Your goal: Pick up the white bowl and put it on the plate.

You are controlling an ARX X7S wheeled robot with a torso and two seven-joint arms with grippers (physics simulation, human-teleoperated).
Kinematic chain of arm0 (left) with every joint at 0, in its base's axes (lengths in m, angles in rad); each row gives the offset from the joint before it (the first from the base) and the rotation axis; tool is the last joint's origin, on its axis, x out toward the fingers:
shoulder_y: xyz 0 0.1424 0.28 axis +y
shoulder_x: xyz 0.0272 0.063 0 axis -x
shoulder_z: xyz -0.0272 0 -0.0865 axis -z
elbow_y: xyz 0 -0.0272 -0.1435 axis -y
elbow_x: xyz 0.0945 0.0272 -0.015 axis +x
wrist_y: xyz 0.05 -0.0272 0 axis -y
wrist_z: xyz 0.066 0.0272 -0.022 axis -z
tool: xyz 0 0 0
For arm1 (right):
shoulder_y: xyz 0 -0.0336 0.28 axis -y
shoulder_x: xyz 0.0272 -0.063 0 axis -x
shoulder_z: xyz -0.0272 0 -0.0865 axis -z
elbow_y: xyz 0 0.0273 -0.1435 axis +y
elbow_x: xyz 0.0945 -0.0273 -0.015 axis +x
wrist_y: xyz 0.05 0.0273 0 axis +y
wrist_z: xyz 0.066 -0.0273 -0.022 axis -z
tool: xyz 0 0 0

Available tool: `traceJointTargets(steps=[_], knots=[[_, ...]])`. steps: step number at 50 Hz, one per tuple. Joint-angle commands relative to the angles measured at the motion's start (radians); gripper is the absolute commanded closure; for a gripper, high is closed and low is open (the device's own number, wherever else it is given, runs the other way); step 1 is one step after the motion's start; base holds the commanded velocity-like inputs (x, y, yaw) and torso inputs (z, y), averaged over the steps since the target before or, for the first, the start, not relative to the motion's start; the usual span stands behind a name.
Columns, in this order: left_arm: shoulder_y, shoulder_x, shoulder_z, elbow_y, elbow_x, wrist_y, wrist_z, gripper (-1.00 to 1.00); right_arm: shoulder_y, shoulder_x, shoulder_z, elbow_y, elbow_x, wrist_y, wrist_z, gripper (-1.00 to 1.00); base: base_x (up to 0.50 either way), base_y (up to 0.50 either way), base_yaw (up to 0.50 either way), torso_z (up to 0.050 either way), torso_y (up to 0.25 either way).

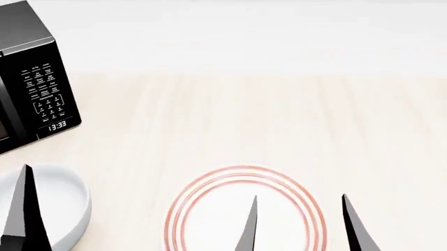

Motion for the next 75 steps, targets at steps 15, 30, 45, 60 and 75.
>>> traceJointTargets(steps=[15,30,45,60,75], knots=[[-0.573,-0.772,0.302,-0.083,-0.746,0.270,-0.396,-1.00,0.006,0.022,-0.015,0.016,0.012,-0.004,0.023,-1.00,0.00,0.00,0.00,0.000,0.000],[-0.524,-0.654,0.348,-0.522,-1.294,0.311,-0.009,-1.00,0.011,0.036,-0.024,0.025,0.021,-0.002,0.040,-1.00,0.00,0.00,0.00,0.000,0.000],[-0.540,-0.600,0.360,-0.595,-1.304,0.269,0.006,-1.00,0.015,0.049,-0.032,0.026,0.032,-0.005,0.055,-1.00,0.00,0.00,0.00,0.000,0.000],[-0.548,-0.566,0.368,-0.663,-1.302,0.249,0.011,-1.00,0.020,0.060,-0.039,0.031,0.042,-0.009,0.066,-1.00,0.00,0.00,0.00,0.000,0.000],[-0.532,-0.552,0.377,-0.702,-1.269,0.260,-0.013,-1.00,0.016,0.072,-0.044,0.032,0.048,-0.014,0.079,-1.00,0.00,0.00,0.00,0.000,0.000]])
